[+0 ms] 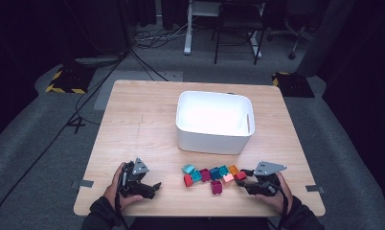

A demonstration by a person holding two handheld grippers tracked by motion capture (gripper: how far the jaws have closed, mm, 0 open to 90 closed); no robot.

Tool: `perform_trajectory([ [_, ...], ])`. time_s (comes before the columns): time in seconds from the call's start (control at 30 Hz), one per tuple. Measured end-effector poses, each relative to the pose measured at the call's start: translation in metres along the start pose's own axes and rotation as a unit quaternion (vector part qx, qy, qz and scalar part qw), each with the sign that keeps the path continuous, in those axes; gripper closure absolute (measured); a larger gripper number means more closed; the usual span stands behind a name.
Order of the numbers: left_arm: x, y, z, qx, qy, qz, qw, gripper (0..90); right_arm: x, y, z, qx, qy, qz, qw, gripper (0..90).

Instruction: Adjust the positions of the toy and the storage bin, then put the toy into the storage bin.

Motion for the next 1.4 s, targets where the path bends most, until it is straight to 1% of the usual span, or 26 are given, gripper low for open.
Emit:
perform_trajectory([
  [0.1, 0.0, -0.001, 0.0, 0.002, 0.0, -0.002, 1.0, 0.6, -0.001, 0.0, 0.0, -0.005, 0.003, -0.001, 1.0, 54.5],
  [0.13, 0.0, -0.001, 0.0, 0.002, 0.0, -0.002, 1.0, 0.6, -0.002, 0.0, 0.001, -0.01, 0.003, 0.001, 0.9999, 54.5],
  [0.2, 0.0, -0.001, 0.0, 0.002, 0.0, -0.003, 1.0, 0.6, -0.003, 0.002, 0.001, -0.011, 0.004, 0.006, 0.9999, 54.6],
  [0.23, 0.0, -0.001, 0.0, 0.002, 0.0, -0.002, 1.0, 0.6, -0.004, 0.003, 0.001, -0.006, 0.006, 0.005, 1.0, 54.6],
  [0.33, 0.0, 0.0, 0.0, 0.001, 0.0, -0.001, 1.0, 0.6, -0.008, 0.007, 0.002, -0.005, 0.008, 0.007, 0.9999, 54.7],
  [0.57, 0.0, 0.0, 0.0, 0.001, 0.001, 0.001, 1.0, 0.6, -0.015, 0.016, 0.002, 0.006, 0.016, 0.012, 0.9998, 54.7],
  [0.63, -0.001, 0.001, 0.001, -0.002, -0.005, 0.005, 1.0, 0.6, -0.016, 0.019, 0.001, 0.004, 0.017, 0.016, 0.9997, 54.7],
  [0.67, -0.001, 0.001, 0.001, -0.001, -0.003, 0.005, 1.0, 0.6, -0.016, 0.021, 0.0, 0.006, 0.019, 0.019, 0.9996, 54.7],
  [0.7, -0.001, 0.0, 0.001, -0.001, -0.002, 0.004, 1.0, 0.6, -0.017, 0.023, 0.0, 0.007, 0.021, 0.019, 0.9996, 54.7],
  [0.73, -0.001, 0.0, 0.001, -0.001, -0.001, 0.0, 1.0, 0.6, -0.017, 0.024, -0.001, 0.014, 0.023, 0.021, 0.9994, 54.7],
  [0.77, -0.001, -0.001, 0.001, 0.003, 0.0, -0.004, 1.0, 0.6, -0.018, 0.027, -0.001, 0.012, 0.023, 0.022, 0.9994, 54.7],
  [0.8, -0.002, -0.001, 0.001, 0.002, 0.0, -0.005, 1.0, 0.6, -0.019, 0.029, -0.001, 0.016, 0.024, 0.024, 0.9993, 54.7],
  [0.83, -0.002, -0.002, 0.001, 0.004, 0.0, -0.005, 1.0, 0.6, -0.019, 0.03, -0.002, 0.017, 0.026, 0.027, 0.9992, 54.7],
  [0.93, -0.002, -0.001, 0.001, 0.002, -0.001, -0.003, 1.0, 0.6, -0.024, 0.037, -0.004, 0.024, 0.034, 0.039, 0.9984, 54.7],
  [0.97, -0.002, -0.002, 0.001, 0.004, -0.002, -0.001, 1.0, 0.6, -0.026, 0.039, -0.005, 0.021, 0.034, 0.044, 0.9982, 54.7],
  [1.0, -0.002, -0.001, 0.001, 0.005, -0.001, 0.001, 1.0, 0.5, -0.026, 0.039, -0.005, 0.023, 0.037, 0.046, 0.998, 54.7],
  [1.13, -0.002, -0.001, 0.001, 0.005, -0.002, 0.002, 1.0, 0.5, -0.031, 0.045, -0.006, 0.021, 0.04, 0.054, 0.9975, 54.7],
  [1.2, -0.002, -0.001, 0.001, 0.004, -0.002, 0.002, 1.0, 0.5, -0.032, 0.046, -0.008, 0.026, 0.044, 0.058, 0.997, 54.7],
  [1.27, -0.002, -0.001, 0.001, 0.005, -0.003, 0.003, 1.0, 0.5, -0.033, 0.047, -0.01, 0.026, 0.046, 0.061, 0.9967, 54.7],
  [1.33, -0.001, 0.0, 0.002, -0.001, -0.004, 0.006, 1.0, 0.3, -0.034, 0.047, -0.011, 0.025, 0.05, 0.06, 0.9966, 54.7],
  [1.4, -0.001, 0.0, 0.002, -0.002, -0.005, 0.006, 1.0, 0.3, -0.035, 0.047, -0.012, 0.024, 0.052, 0.061, 0.9965, 54.7],
])
Point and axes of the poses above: each handheld gripper's, and its own axes: x roughly forward along the jaws, z roughly out of its underside, y roughly to its right, the point moved 9 cm from there along x, roughly forward along the jaws, and after that the axes turned 11 degrees about y, right-handed, at the moved point
